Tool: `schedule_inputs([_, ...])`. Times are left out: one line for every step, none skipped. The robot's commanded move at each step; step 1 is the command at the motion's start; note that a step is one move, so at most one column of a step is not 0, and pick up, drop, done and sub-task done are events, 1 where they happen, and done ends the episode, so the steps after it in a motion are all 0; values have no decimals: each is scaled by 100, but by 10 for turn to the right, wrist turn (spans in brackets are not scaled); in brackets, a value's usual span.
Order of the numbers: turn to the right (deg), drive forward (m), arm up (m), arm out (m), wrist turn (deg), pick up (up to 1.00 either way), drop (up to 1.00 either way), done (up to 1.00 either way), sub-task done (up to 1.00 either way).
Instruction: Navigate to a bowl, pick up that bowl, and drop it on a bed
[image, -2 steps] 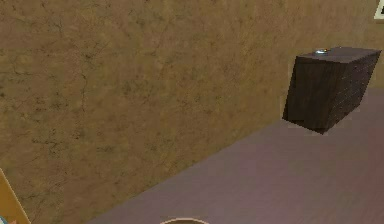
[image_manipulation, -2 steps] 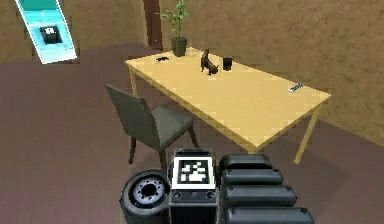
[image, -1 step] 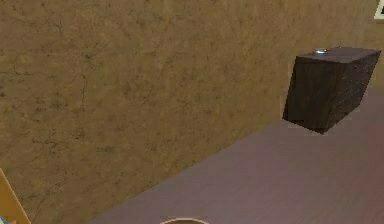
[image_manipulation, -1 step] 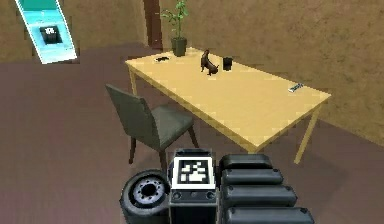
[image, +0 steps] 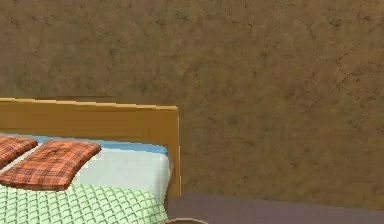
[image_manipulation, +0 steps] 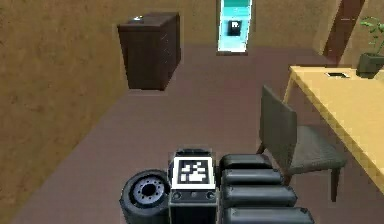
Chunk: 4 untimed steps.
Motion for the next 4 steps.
schedule_inputs([450,0,0,0,0,0,0,0,0])
schedule_inputs([-450,0,0,0,0,0,0,0,0])
schedule_inputs([-450,0,0,0,0,0,0,0,0])
schedule_inputs([450,0,0,0,0,0,0,0,0])
